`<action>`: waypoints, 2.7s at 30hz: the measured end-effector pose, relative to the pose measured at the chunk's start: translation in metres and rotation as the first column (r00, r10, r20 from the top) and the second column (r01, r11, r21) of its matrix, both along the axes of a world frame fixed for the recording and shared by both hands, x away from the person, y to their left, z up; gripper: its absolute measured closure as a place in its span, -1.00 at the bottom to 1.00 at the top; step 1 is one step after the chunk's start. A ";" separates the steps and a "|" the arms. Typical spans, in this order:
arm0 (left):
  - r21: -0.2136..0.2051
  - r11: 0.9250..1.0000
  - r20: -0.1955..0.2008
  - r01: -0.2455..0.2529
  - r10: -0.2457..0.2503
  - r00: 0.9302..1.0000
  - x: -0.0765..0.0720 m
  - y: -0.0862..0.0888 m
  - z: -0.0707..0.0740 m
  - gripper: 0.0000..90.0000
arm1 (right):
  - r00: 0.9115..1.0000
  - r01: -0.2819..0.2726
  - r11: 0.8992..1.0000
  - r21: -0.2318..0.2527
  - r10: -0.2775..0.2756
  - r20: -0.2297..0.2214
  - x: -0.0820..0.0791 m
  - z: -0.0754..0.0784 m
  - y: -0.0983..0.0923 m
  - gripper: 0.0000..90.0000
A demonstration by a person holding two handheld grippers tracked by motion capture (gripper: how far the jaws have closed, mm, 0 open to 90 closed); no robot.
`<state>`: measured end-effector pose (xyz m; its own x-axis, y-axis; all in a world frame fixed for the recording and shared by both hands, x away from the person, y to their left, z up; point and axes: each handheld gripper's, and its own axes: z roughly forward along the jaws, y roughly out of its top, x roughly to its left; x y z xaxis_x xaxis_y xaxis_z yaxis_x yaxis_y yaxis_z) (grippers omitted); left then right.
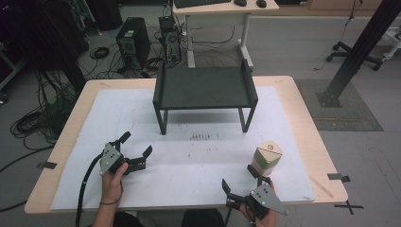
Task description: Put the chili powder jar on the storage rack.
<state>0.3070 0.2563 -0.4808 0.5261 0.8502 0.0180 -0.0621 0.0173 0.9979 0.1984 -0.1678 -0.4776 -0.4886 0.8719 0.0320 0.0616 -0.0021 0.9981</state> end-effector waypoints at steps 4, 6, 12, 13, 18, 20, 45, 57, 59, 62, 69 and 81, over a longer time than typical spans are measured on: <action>0.001 1.000 0.001 0.000 0.000 1.000 0.000 0.000 0.000 -1.00 | 1.000 0.000 1.000 -0.002 0.000 0.001 -0.004 0.002 -0.003 -0.93; 0.001 1.000 0.001 0.000 0.000 1.000 0.000 0.000 0.000 -1.00 | 1.000 0.004 1.000 -0.005 -0.004 0.002 -0.007 0.002 -0.004 -0.93; 0.002 1.000 0.002 0.001 -0.001 1.000 0.000 0.000 0.000 -1.00 | 1.000 0.016 1.000 -0.007 -0.016 0.005 -0.013 0.004 -0.010 -0.93; 0.002 1.000 0.002 0.001 -0.001 1.000 -0.001 0.000 0.000 -1.00 | 1.000 0.018 1.000 -0.007 -0.018 0.006 -0.014 0.005 -0.011 -0.93; 0.002 1.000 0.002 0.001 -0.001 1.000 -0.001 0.000 0.000 -1.00 | 1.000 0.028 1.000 -0.009 -0.028 0.008 -0.019 0.006 -0.017 -0.93; 0.003 1.000 0.002 0.001 -0.001 1.000 -0.001 0.000 0.000 -1.00 | 0.999 0.032 0.999 -0.011 -0.032 0.010 -0.021 0.006 -0.019 -0.93; 0.001 1.000 0.000 0.001 -0.001 1.000 -0.001 0.000 0.000 -1.00 | 0.994 0.105 0.994 -0.013 -0.105 0.012 -0.026 0.009 -0.055 -0.92; 0.001 1.000 -0.001 0.000 0.000 1.000 -0.001 0.000 0.000 -1.00 | 0.990 0.138 0.990 -0.014 -0.138 0.010 -0.016 0.009 -0.071 -0.93; 0.001 1.000 -0.001 0.000 0.000 1.000 -0.001 0.000 0.000 -1.00 | 0.990 0.140 0.990 -0.016 -0.140 0.008 -0.014 0.008 -0.072 -0.93; 0.000 1.000 -0.001 0.000 0.000 1.000 -0.001 0.000 0.000 -1.00 | 0.989 0.146 0.989 -0.020 -0.146 0.005 -0.009 0.007 -0.075 -0.93; 0.000 1.000 -0.001 0.000 0.000 1.000 -0.001 0.000 0.000 -1.00 | 0.989 0.150 0.988 -0.028 -0.150 0.003 0.003 0.007 -0.079 -0.93; 0.000 1.000 0.000 0.001 -0.001 1.000 -0.001 0.000 0.000 -1.00 | 0.988 0.152 0.988 -0.021 -0.153 -0.013 0.018 0.000 -0.080 -0.93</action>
<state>0.3064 0.2561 -0.4808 0.5267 0.8499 0.0180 -0.0617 0.0171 0.9979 0.2161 -0.2479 -0.4772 -0.3496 0.9367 0.0206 0.0768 0.0067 0.9970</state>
